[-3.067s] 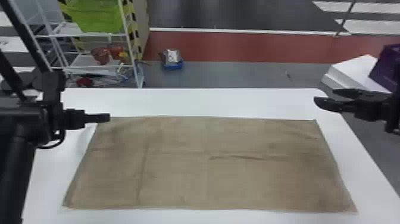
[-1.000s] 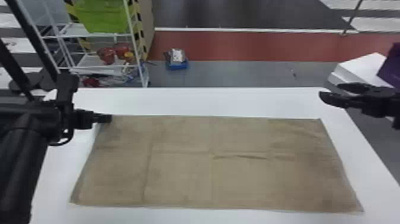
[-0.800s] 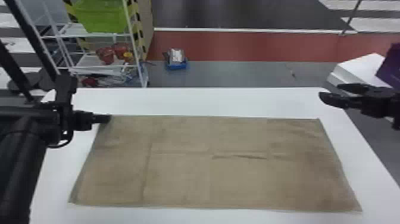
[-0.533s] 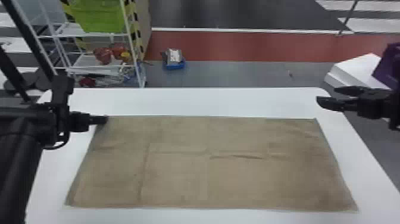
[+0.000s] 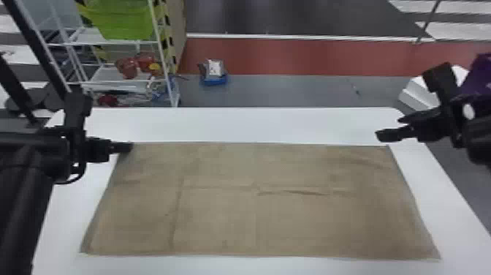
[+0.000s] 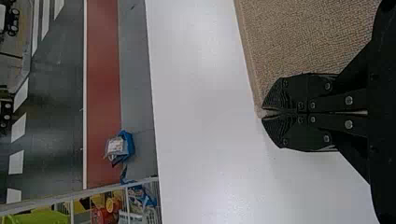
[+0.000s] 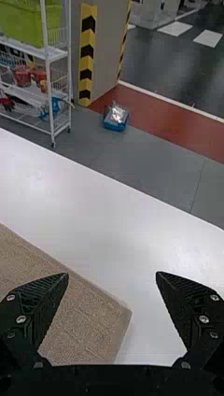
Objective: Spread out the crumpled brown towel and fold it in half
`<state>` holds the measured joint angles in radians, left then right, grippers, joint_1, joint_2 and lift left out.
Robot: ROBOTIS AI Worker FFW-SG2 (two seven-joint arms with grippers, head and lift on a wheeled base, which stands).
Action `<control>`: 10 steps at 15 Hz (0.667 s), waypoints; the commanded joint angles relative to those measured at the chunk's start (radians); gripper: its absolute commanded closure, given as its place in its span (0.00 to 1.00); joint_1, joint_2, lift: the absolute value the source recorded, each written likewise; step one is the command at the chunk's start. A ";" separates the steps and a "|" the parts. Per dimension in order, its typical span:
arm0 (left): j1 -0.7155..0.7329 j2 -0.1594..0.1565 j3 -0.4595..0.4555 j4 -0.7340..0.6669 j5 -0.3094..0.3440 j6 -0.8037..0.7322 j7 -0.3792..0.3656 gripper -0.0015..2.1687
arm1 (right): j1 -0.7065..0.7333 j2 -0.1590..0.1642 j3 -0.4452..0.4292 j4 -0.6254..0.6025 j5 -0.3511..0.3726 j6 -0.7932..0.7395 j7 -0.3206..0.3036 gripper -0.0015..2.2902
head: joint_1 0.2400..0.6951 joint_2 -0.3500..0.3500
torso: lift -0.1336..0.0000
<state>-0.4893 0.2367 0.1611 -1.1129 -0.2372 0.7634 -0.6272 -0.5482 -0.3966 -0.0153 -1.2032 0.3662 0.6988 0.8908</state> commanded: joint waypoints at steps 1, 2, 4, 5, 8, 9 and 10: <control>0.000 0.000 -0.003 -0.001 -0.001 0.000 0.000 0.66 | -0.035 0.002 0.055 0.057 0.045 0.049 -0.010 0.10 | 1.00 0.47 | 0.08; 0.001 0.000 -0.003 -0.001 -0.001 0.000 0.000 0.66 | -0.036 0.005 0.063 0.073 0.059 0.055 -0.010 0.10 | 1.00 0.47 | 0.08; 0.001 0.000 -0.005 -0.001 -0.001 -0.003 0.001 0.66 | -0.055 0.005 0.064 0.129 0.066 0.043 -0.010 0.12 | 1.00 0.46 | 0.08; 0.001 0.000 -0.005 -0.001 -0.002 -0.003 0.001 0.66 | -0.079 -0.001 0.052 0.180 0.040 0.018 -0.007 0.12 | 1.00 0.46 | 0.08; 0.001 0.001 -0.003 -0.001 -0.002 -0.006 0.001 0.66 | -0.122 -0.028 0.044 0.272 -0.027 -0.028 0.005 0.13 | 1.00 0.45 | 0.08; 0.001 0.003 -0.003 -0.001 -0.002 -0.009 0.003 0.66 | -0.122 -0.028 0.043 0.281 -0.029 -0.043 0.007 0.13 | 1.00 0.44 | 0.08; 0.001 0.003 -0.003 -0.001 -0.004 -0.012 0.004 0.66 | -0.122 -0.028 0.038 0.289 -0.029 -0.046 0.007 0.13 | 1.00 0.44 | 0.08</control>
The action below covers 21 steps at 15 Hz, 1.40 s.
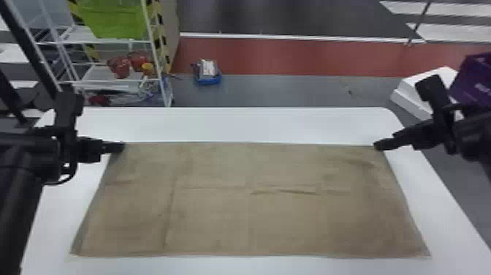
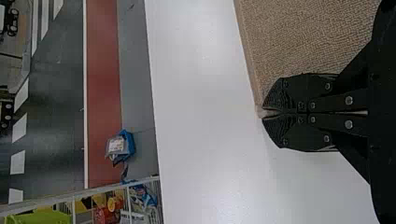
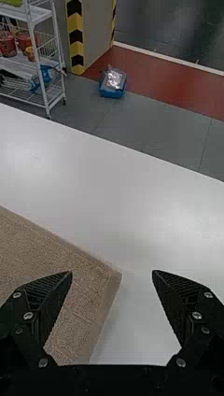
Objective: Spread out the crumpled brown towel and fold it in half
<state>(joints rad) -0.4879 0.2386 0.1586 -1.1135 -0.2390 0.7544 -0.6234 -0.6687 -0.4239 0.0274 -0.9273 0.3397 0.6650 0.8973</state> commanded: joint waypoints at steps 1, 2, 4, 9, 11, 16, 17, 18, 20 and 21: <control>0.000 0.001 -0.002 0.000 -0.003 -0.003 0.002 0.66 | -0.002 -0.001 -0.006 0.019 -0.002 -0.018 0.000 0.17 | 1.00 0.44 | 0.08; 0.000 0.001 -0.002 0.000 -0.003 -0.003 0.001 0.67 | -0.002 -0.001 -0.006 0.031 -0.001 -0.021 0.000 0.18 | 1.00 0.44 | 0.08; 0.000 0.001 -0.002 0.000 -0.003 -0.003 0.001 0.66 | -0.002 -0.003 -0.006 0.044 0.010 -0.034 0.000 0.18 | 1.00 0.44 | 0.08; 0.000 0.004 -0.002 0.000 -0.003 -0.003 0.001 0.66 | -0.002 -0.019 -0.004 0.073 0.013 -0.040 -0.001 0.18 | 1.00 0.42 | 0.08; 0.000 0.002 -0.004 0.000 -0.003 -0.003 -0.001 0.66 | -0.002 -0.019 -0.003 0.085 0.005 -0.070 -0.003 0.22 | 1.00 0.42 | 0.08; 0.000 0.001 -0.007 0.000 -0.005 -0.003 0.002 0.66 | -0.002 -0.016 -0.004 0.096 -0.014 -0.089 0.000 0.22 | 1.00 0.42 | 0.08; 0.000 0.001 -0.007 0.000 -0.008 -0.003 0.004 0.66 | -0.003 -0.016 -0.003 0.096 -0.014 -0.089 0.003 0.26 | 1.00 0.42 | 0.08; 0.000 0.002 -0.007 0.000 -0.008 -0.003 0.002 0.66 | -0.009 -0.018 0.000 0.096 -0.010 -0.086 0.017 0.26 | 1.00 0.42 | 0.08; 0.000 0.008 -0.007 0.000 -0.008 -0.003 0.001 0.66 | -0.012 -0.018 0.003 0.096 -0.007 -0.077 0.023 0.27 | 1.00 0.43 | 0.08; 0.000 0.011 -0.005 0.000 -0.008 -0.003 -0.001 0.67 | -0.015 -0.018 0.003 0.096 -0.008 -0.074 0.026 0.28 | 1.00 0.43 | 0.08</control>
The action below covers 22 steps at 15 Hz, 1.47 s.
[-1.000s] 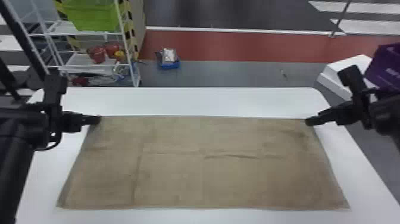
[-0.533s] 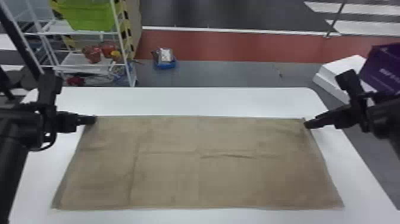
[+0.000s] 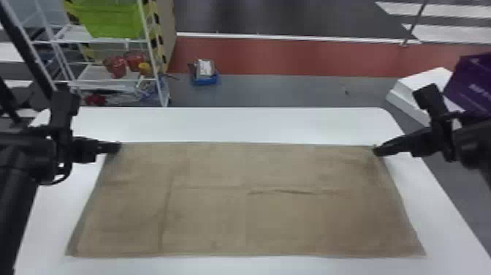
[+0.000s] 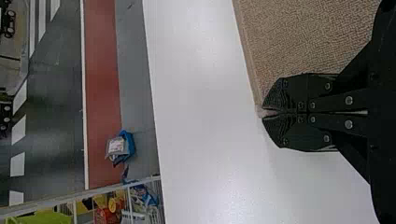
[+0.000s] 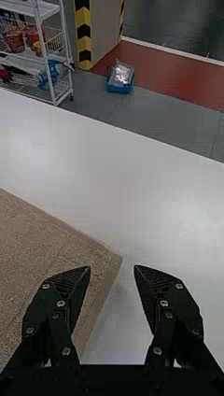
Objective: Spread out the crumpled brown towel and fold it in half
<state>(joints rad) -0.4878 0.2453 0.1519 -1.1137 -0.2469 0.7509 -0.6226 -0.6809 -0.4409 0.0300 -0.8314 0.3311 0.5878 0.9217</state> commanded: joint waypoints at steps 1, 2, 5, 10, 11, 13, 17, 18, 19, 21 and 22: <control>0.000 0.006 0.002 0.000 0.000 0.000 -0.003 0.66 | -0.005 -0.001 0.001 0.000 0.005 0.013 0.002 0.28 | 1.00 0.43 | 0.08; 0.000 0.006 0.002 0.000 0.000 0.000 -0.005 0.67 | -0.005 -0.001 0.005 0.003 0.009 0.016 0.002 0.28 | 1.00 0.43 | 0.08; 0.000 0.006 0.000 0.000 0.000 0.000 -0.008 0.67 | -0.006 0.004 0.025 0.020 0.014 0.019 -0.017 0.28 | 1.00 0.43 | 0.08; 0.000 0.008 0.002 0.002 -0.002 0.000 -0.008 0.67 | -0.011 0.002 0.025 0.043 -0.001 -0.039 -0.020 0.45 | 1.00 0.43 | 0.08; 0.000 0.008 0.000 0.002 -0.002 0.000 -0.008 0.67 | -0.011 0.002 0.024 0.043 -0.007 -0.055 -0.009 0.45 | 1.00 0.44 | 0.08; -0.002 0.008 0.000 0.002 -0.003 0.000 -0.008 0.67 | -0.011 0.001 0.024 0.043 -0.007 -0.067 0.014 0.53 | 1.00 0.44 | 0.08; 0.006 0.006 0.005 -0.005 -0.003 0.006 -0.008 0.67 | -0.005 -0.001 0.015 0.023 -0.010 -0.070 0.034 0.53 | 1.00 0.45 | 0.08; 0.026 0.005 0.011 -0.041 0.005 0.012 -0.008 0.67 | 0.004 -0.001 0.011 0.015 -0.010 -0.079 0.039 0.53 | 1.00 0.46 | 0.08; 0.051 0.003 0.025 -0.080 0.008 0.028 -0.009 0.67 | 0.018 -0.002 0.001 -0.008 -0.010 -0.098 0.046 0.53 | 1.00 0.46 | 0.08; 0.069 0.005 0.031 -0.121 0.011 0.049 -0.011 0.67 | 0.034 -0.005 -0.002 -0.023 -0.010 -0.147 0.049 0.53 | 1.00 0.46 | 0.08; 0.080 0.003 0.052 -0.144 0.014 0.064 -0.016 0.67 | 0.035 -0.005 -0.002 -0.032 -0.010 -0.153 0.057 0.53 | 1.00 0.46 | 0.08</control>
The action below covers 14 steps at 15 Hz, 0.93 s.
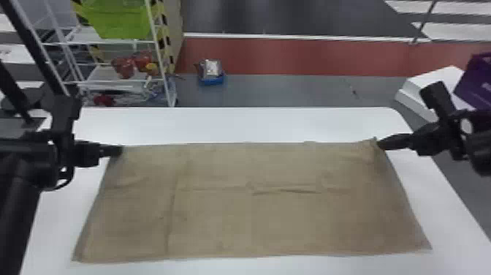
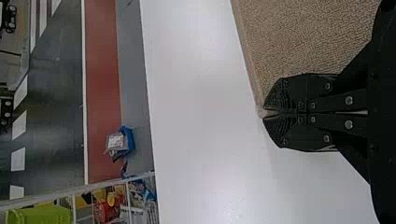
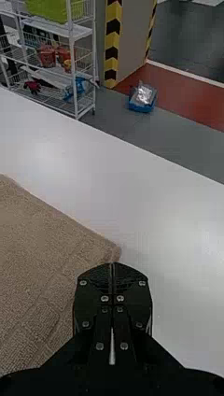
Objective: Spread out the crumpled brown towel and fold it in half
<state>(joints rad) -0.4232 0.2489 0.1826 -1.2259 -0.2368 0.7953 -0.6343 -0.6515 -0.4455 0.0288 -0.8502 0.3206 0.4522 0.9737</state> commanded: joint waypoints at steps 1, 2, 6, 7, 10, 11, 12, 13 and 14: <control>0.020 -0.003 0.035 -0.053 0.007 0.026 -0.010 0.67 | 0.010 0.001 -0.003 -0.020 -0.001 -0.023 0.008 0.53 | 1.00 0.47 | 0.08; 0.027 -0.008 0.051 -0.076 0.007 0.035 -0.010 0.67 | 0.018 0.002 -0.015 -0.033 -0.003 -0.033 0.008 0.53 | 1.00 0.48 | 0.08; 0.073 -0.013 0.081 -0.167 0.016 0.072 -0.010 0.67 | 0.056 0.010 -0.055 -0.102 -0.017 -0.026 0.025 0.53 | 1.00 0.49 | 0.08; 0.086 -0.013 0.092 -0.188 0.016 0.078 -0.015 0.67 | 0.069 0.010 -0.058 -0.138 -0.026 -0.017 0.033 0.53 | 1.00 0.50 | 0.08; 0.138 -0.013 0.135 -0.262 0.019 0.078 -0.028 0.66 | 0.118 0.008 -0.110 -0.217 -0.034 0.004 0.056 0.53 | 1.00 0.52 | 0.08; 0.146 -0.013 0.141 -0.285 0.025 0.081 -0.036 0.67 | 0.133 0.008 -0.116 -0.244 -0.041 0.020 0.063 0.53 | 1.00 0.52 | 0.08; 0.161 -0.013 0.152 -0.296 0.039 0.088 -0.039 0.66 | 0.161 0.005 -0.133 -0.280 -0.058 0.029 0.074 0.53 | 1.00 0.53 | 0.08; 0.176 -0.013 0.163 -0.319 0.047 0.088 -0.044 0.67 | 0.184 0.005 -0.156 -0.311 -0.066 0.038 0.086 0.53 | 1.00 0.53 | 0.08; 0.185 -0.013 0.164 -0.337 0.050 0.091 -0.048 0.67 | 0.216 0.002 -0.168 -0.362 -0.081 0.053 0.091 0.53 | 1.00 0.53 | 0.08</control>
<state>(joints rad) -0.2536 0.2362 0.3391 -1.5390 -0.1942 0.8823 -0.6805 -0.4746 -0.4403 -0.1186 -1.1546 0.2567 0.4882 1.0618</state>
